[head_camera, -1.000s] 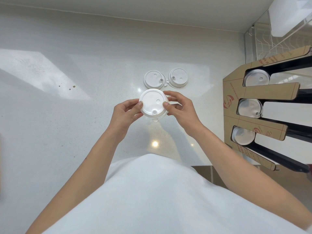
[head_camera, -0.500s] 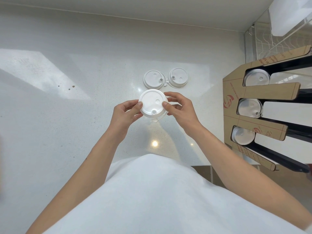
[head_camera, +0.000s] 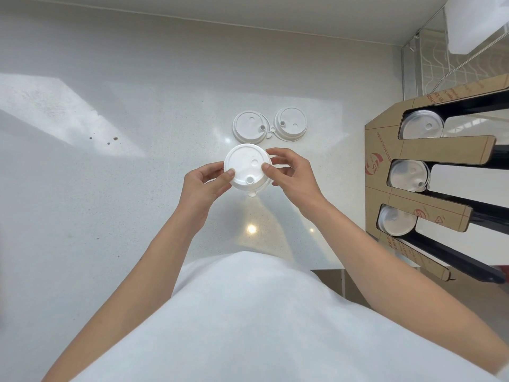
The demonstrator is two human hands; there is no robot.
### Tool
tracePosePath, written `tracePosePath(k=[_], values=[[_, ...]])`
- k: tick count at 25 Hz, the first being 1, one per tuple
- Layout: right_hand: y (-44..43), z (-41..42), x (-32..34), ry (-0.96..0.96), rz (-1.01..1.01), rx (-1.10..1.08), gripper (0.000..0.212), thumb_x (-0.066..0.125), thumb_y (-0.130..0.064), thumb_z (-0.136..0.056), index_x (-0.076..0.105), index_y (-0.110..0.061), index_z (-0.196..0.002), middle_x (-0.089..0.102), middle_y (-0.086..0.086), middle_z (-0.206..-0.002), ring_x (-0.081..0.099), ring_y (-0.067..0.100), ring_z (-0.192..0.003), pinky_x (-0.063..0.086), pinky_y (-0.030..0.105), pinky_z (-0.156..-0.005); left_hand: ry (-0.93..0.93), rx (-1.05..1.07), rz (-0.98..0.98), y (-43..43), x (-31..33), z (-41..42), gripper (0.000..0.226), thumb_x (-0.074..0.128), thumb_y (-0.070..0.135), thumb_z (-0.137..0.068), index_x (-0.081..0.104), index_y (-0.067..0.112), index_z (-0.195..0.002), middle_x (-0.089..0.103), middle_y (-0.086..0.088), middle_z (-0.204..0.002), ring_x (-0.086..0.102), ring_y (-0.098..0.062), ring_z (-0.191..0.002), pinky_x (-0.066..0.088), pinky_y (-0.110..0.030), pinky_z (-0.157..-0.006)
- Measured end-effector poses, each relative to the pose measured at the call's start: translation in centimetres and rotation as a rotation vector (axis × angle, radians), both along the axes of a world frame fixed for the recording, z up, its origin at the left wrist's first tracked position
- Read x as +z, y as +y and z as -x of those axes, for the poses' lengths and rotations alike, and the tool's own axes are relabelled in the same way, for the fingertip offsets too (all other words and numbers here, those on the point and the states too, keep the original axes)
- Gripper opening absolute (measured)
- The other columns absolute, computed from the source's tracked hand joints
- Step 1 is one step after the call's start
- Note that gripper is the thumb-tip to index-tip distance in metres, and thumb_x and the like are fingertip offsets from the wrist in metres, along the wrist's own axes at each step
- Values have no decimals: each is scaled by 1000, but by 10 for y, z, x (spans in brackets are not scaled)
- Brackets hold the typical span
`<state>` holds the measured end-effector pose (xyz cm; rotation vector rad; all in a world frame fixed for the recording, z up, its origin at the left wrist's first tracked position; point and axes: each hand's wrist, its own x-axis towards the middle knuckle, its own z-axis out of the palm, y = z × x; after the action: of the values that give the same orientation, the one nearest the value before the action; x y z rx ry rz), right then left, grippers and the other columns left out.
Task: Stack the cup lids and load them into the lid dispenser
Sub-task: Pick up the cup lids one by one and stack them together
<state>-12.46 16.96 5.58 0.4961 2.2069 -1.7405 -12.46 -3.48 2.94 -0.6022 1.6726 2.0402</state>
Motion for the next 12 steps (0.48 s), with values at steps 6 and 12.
tracePosePath(k=[6,12], values=[[14,28,-16,-41,-134,-47,45,69,-33,-90,54,-26,-133,61,-3,-118,64,13,-98,54,29,-84,-33,31,19,-4,-9,10,49,79,23,-76,71,5,-121,67,-23,-127,67,-28,-120,55,-35,-101],[35,78,-37,-48,-401,-25,67,70,-30,-88,38,-19,-146,44,8,-136,48,22,-124,43,31,-100,-54,18,34,-2,-15,29,38,77,15,-85,70,5,-121,67,-23,-128,67,-28,-120,56,-34,-100]])
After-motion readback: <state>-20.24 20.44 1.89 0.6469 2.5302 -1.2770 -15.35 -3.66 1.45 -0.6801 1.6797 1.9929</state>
